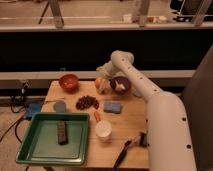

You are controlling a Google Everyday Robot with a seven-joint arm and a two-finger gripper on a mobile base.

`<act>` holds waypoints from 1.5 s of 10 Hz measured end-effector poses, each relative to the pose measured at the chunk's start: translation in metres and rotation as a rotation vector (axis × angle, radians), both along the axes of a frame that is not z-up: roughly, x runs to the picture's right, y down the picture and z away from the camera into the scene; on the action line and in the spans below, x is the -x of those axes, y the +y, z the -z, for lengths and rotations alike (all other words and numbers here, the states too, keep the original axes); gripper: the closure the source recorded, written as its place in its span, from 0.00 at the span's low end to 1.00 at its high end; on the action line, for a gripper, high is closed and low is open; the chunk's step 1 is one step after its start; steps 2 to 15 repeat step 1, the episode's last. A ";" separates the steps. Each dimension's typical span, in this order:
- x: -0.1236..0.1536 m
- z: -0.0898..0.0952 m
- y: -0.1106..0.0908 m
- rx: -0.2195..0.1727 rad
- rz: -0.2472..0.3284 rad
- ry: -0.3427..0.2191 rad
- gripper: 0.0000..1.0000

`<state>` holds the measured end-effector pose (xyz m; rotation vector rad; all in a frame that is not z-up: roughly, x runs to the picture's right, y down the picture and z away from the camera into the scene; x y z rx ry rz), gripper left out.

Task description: Place apple in metal cup

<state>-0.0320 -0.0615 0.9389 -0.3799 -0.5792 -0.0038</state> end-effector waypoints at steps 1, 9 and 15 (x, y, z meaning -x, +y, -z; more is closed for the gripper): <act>-0.001 0.000 0.000 0.005 0.005 -0.003 0.20; -0.001 0.000 0.000 0.005 0.005 -0.003 0.20; -0.001 0.000 0.000 0.005 0.005 -0.003 0.20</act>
